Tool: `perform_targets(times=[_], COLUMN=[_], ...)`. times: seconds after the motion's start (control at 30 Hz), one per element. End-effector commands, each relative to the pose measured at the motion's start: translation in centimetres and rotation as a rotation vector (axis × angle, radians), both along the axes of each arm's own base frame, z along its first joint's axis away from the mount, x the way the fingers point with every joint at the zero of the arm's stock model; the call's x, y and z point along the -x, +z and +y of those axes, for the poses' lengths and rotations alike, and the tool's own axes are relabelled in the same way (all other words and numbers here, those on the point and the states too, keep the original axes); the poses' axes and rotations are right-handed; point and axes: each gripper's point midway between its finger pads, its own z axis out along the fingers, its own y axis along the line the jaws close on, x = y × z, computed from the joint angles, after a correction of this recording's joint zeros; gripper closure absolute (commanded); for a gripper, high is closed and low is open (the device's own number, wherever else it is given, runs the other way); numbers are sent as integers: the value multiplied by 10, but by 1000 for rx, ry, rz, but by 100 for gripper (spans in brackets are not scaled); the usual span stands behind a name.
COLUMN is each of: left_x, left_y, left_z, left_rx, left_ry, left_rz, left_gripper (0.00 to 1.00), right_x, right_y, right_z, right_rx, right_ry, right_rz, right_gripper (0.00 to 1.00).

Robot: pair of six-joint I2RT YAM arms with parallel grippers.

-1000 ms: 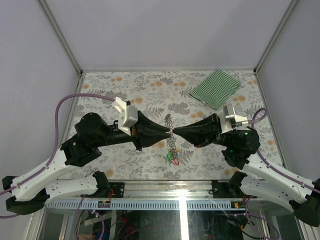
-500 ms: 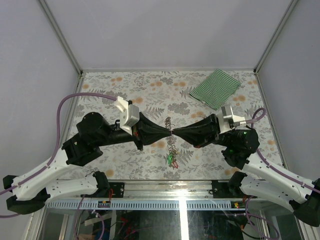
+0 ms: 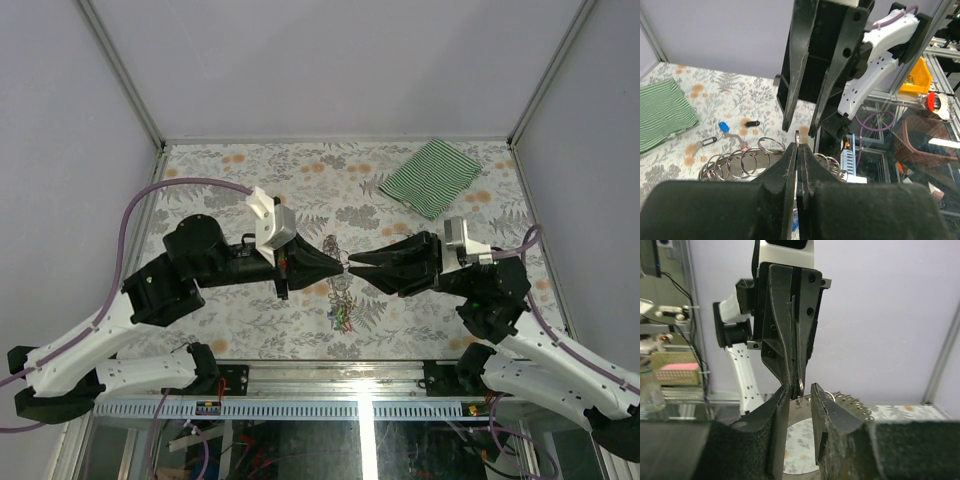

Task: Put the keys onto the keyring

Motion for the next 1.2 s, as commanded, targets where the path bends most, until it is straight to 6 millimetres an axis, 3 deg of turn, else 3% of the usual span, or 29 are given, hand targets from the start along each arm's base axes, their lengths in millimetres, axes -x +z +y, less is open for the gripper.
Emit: perform_targets(times=[0.0, 0.4, 0.57, 0.77, 1.0, 1.17], left_x=[-3, -12, -26, -29, -20, -15], left_y=[7, -44, -67, -77, -74, -73], left_z=[6, 6, 12, 13, 7, 4], left_rx=[-67, -448, -623, -680, -678, -676], left_ry=[28, 6, 52, 83, 19, -15], left_rz=[-12, 49, 60, 58, 45, 33], left_gripper=[100, 100, 100, 100, 100, 100], right_x=[-7, -10, -14, -19, -13, -6], right_y=[7, -40, -60, -80, -84, -71], right_z=[-11, -7, -4, 2, 8, 12], right_rx=[88, 380, 433, 443, 428, 361], right_ry=[-123, -113, -106, -108, -54, -9], right_rz=[-88, -79, -47, -26, -29, -39], right_gripper=[69, 69, 68, 67, 64, 64])
